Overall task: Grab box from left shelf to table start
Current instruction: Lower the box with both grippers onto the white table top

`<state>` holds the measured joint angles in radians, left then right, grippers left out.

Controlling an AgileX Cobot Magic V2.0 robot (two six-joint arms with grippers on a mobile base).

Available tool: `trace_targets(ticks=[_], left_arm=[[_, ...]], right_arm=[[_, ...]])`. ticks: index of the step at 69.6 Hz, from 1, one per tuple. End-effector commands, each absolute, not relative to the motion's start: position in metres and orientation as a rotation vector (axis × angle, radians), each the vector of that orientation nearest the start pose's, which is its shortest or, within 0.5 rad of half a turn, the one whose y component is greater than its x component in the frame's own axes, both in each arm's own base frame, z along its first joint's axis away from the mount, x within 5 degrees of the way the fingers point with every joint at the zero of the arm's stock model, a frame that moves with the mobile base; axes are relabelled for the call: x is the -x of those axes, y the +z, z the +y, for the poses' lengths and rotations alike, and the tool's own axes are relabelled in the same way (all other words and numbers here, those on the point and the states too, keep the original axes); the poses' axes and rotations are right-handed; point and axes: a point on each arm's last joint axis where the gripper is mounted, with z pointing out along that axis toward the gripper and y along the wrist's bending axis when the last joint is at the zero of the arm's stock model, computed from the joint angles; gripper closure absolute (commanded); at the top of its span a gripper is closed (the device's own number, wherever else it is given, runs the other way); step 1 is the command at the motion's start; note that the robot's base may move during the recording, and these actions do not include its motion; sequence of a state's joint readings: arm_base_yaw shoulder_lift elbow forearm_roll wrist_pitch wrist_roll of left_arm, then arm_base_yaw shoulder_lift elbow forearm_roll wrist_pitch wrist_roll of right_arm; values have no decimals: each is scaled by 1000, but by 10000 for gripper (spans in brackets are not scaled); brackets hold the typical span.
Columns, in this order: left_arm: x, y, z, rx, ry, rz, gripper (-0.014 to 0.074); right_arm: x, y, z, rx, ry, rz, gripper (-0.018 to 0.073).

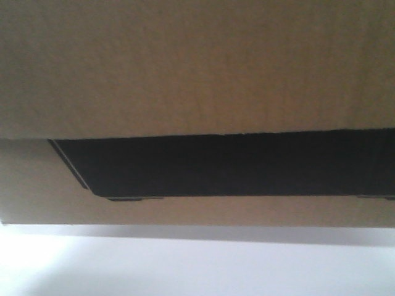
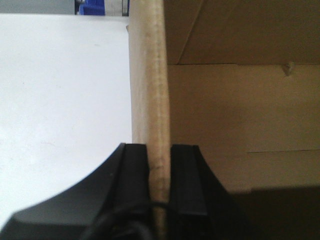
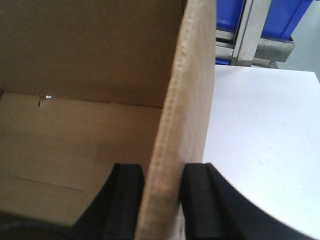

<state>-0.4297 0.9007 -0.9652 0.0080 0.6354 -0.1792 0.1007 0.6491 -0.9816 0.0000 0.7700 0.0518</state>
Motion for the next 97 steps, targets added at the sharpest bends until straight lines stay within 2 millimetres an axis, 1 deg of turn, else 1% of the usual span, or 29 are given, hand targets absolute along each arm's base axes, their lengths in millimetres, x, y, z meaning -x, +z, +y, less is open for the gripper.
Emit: trace_targets(ticks=[1,16,19,23,36,45,84,91,97], left_arm=[[-173,406,-88,-201,-536,1925,693],[-211,374,-106,-214,-494,2065,693],[-218,373,-109,-219,-483,2064,693],[-222,375,-111,-221,-482,2075,693],[-224,402,-111,-230,-475,1984,693],[-223,411,-110,-229,-479,1956,693],[-223,411,-110,-226,-485,1953,693],[-223,412,-110,-227,-482,1945,693],[-224,413,-110,-225,-484,1935,693]], right_arm=[[-104,442,15,21,208,1713,503],[-106,441,16,21,208,1720,503],[-106,441,16,21,208,1720,503],[-106,441,16,21,208,1720,503],[-107,441,16,21,208,1721,503],[-107,441,16,21,208,1721,503],[-107,441,16,20,208,1718,503],[-111,441,16,19,212,1730,503],[-122,440,18,17,218,1763,503]])
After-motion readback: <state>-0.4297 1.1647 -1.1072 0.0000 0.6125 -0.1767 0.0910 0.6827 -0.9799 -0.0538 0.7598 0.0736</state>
